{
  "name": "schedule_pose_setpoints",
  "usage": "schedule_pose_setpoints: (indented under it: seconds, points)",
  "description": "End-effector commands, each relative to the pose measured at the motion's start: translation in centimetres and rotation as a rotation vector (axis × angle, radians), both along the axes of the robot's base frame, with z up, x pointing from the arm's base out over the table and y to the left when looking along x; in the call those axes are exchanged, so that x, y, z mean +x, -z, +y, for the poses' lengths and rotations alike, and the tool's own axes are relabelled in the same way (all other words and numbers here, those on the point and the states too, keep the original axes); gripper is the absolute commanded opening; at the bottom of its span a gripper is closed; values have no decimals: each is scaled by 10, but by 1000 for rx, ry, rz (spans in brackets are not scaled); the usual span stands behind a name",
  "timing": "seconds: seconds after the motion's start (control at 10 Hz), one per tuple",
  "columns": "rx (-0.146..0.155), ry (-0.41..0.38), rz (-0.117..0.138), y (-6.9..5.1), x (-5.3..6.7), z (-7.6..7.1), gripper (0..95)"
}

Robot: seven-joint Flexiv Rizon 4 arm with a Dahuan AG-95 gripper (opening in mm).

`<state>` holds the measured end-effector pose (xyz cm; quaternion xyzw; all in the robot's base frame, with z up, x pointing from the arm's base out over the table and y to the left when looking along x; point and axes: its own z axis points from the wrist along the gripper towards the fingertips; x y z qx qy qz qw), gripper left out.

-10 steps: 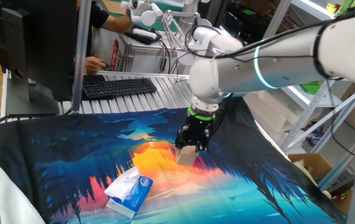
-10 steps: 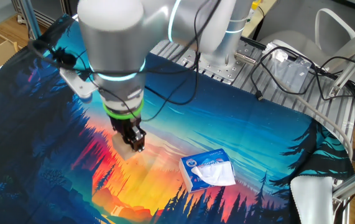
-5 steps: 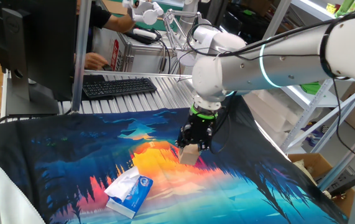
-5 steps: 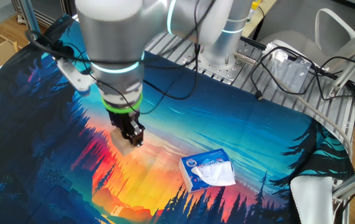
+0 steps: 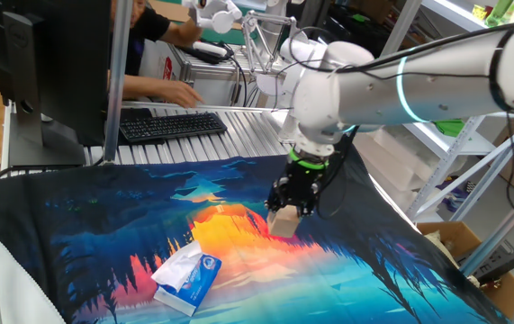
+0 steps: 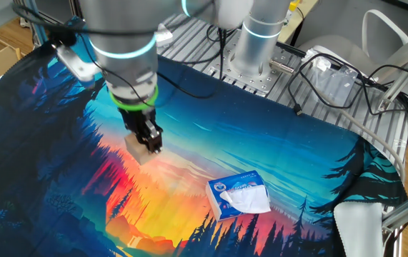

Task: Pick up one small block

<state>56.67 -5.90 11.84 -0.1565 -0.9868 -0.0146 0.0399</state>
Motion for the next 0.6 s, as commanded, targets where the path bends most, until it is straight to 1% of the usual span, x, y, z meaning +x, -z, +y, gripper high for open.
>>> schedule_pose_setpoints:
  seconds: [0.1,0.3,0.5,0.6]
  points:
    - [-4,-3,6,-1,-1,-1,0]
    - [-5,-5,7,-2,-2,-2,0]
    - [-4,-9,15,-3,-3,-3,0]
    - [-5,-10,14,-3,-3,-3,0]
